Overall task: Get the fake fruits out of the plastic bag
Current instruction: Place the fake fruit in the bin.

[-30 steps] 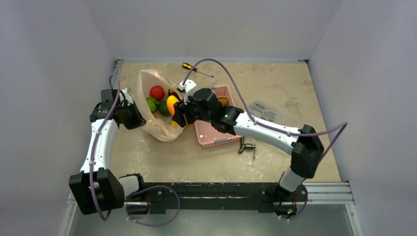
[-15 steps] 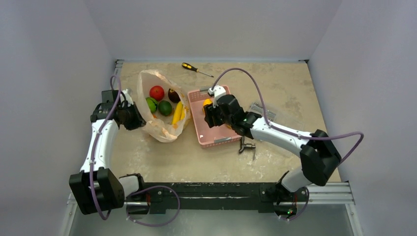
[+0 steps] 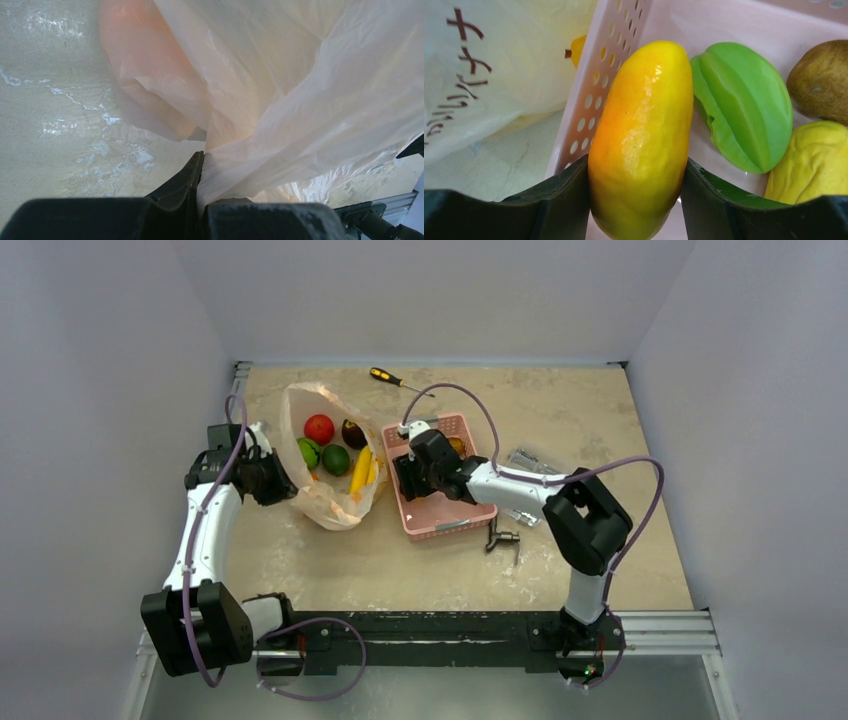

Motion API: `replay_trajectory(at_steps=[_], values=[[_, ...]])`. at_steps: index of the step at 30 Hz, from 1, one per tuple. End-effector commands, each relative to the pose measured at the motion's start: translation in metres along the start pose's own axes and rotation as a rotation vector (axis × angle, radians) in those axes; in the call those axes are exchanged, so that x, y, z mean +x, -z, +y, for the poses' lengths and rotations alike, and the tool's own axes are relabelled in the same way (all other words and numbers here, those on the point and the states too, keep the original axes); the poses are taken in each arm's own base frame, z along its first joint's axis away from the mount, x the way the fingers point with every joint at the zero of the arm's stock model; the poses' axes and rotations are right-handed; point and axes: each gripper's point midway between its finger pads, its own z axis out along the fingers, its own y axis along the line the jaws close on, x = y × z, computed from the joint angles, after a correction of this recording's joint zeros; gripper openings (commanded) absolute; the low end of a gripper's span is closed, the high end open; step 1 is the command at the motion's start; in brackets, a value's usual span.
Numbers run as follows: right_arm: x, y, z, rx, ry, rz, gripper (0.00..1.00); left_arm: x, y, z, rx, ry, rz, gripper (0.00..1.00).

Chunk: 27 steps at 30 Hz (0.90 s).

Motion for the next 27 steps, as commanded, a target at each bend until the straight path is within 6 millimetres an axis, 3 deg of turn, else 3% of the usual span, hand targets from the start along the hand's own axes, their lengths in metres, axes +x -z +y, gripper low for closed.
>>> replay_trajectory(at_steps=[1, 4, 8, 13, 20, 24, 27], values=[[-0.037, 0.003, 0.002, 0.028, -0.031, -0.084, 0.34, -0.006, 0.002, -0.007, 0.032, -0.032, -0.034, 0.00], [-0.040, -0.001, 0.001, 0.041, -0.030, -0.088, 0.52, -0.007, 0.002, -0.009, 0.041, -0.033, -0.035, 0.00], [-0.044, -0.002, -0.001, 0.059, -0.028, -0.091, 0.69, -0.007, 0.003, -0.009, 0.042, -0.035, -0.038, 0.00], [-0.051, 0.003, -0.007, 0.093, -0.012, -0.101, 0.82, -0.007, 0.004, -0.010, 0.047, -0.037, -0.043, 0.00], [-0.066, 0.034, -0.006, 0.100, -0.010, -0.145, 0.83, -0.007, 0.005, -0.012, 0.057, -0.038, -0.043, 0.00], [-0.074, 0.060, 0.012, 0.069, 0.001, -0.194, 0.78, -0.007, 0.006, -0.013, 0.061, -0.039, -0.048, 0.00], [-0.080, 0.078, 0.040, 0.005, 0.002, -0.221, 0.74, -0.008, 0.008, -0.016, 0.071, -0.044, -0.056, 0.00]])
